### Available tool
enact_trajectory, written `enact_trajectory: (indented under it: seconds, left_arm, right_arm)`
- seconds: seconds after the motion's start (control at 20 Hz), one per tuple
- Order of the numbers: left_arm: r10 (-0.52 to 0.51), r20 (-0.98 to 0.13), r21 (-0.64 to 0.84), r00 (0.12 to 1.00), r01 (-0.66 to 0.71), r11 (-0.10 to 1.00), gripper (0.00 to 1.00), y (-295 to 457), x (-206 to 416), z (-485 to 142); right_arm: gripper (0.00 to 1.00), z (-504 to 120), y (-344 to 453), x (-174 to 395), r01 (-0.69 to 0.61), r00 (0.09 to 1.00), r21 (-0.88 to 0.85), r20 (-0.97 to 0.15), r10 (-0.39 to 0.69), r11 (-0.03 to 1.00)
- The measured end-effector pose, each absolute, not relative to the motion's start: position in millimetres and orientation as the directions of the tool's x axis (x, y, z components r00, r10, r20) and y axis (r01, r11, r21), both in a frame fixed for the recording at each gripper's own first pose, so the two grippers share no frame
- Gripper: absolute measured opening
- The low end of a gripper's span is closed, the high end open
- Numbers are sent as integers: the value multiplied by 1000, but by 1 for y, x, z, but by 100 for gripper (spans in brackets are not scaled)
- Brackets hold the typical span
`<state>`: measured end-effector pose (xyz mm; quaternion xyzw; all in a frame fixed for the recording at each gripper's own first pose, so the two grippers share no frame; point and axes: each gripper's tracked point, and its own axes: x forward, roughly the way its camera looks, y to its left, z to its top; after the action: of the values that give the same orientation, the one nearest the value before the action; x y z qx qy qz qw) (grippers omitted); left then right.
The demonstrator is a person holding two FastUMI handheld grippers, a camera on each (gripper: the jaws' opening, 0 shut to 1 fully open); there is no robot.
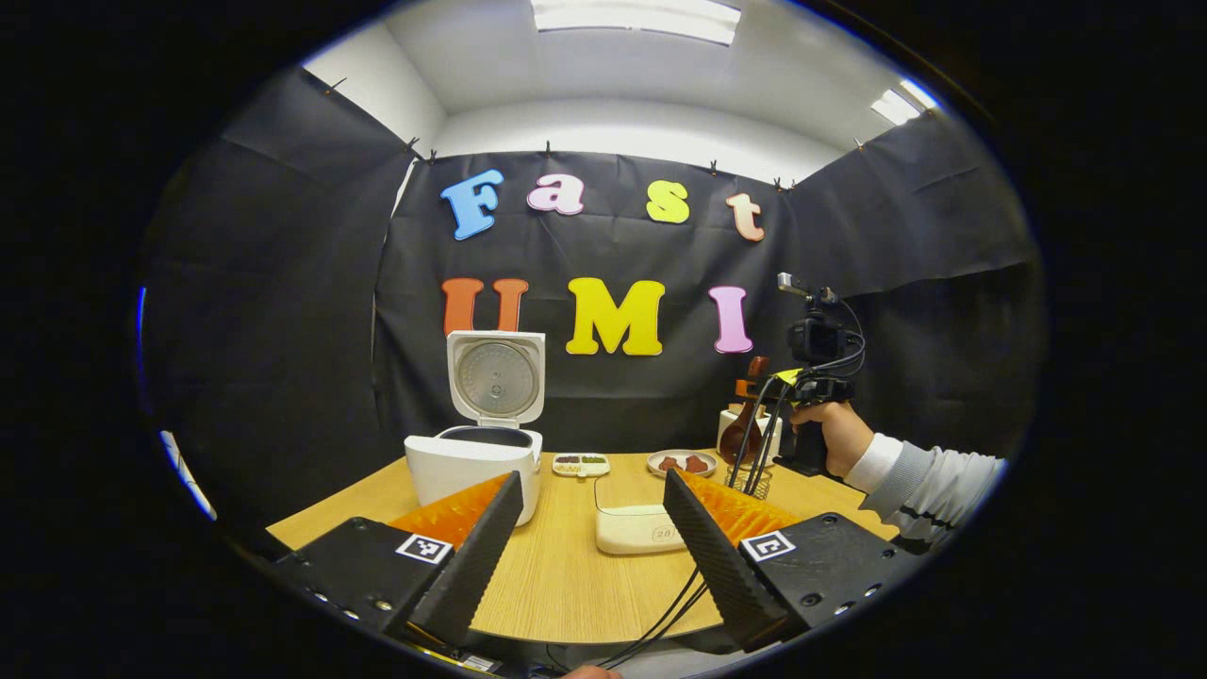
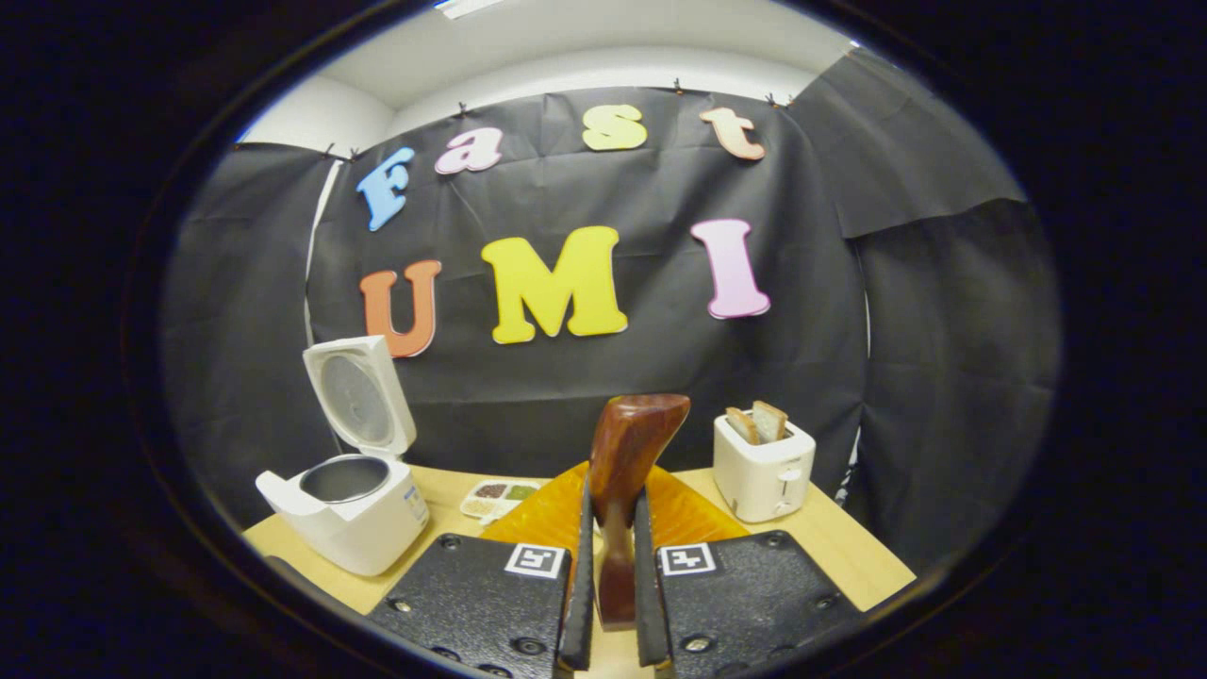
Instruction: Close the left gripper, press the button to open the rice cooker; take a wooden spoon from the chopstick holder with the right hand, scoop a spoonful of rice and pour it into the rice cooker, then put the wooden spoon back into the chopstick holder.
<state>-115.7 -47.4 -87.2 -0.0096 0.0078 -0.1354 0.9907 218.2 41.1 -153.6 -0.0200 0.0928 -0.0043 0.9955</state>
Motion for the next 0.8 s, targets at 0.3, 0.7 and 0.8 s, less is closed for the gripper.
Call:
enact_trajectory:
  seconds: [0.3,0.7,0.8]
  left_arm:
    - [-305,-4,-45,952,305,951,96,-51,-124,-83]
    - [-275,-13,-56,961,274,960,96,-36,-112,-92]
    - [-273,-17,-56,962,272,961,95,-35,-109,-95]
  right_arm:
    - [29,-208,107,216,-50,972,-93,-233,27,994]
    - [23,-285,128,230,-32,951,-172,-310,-23,985]
    - [23,-299,124,232,-10,948,-203,-313,-56,979]
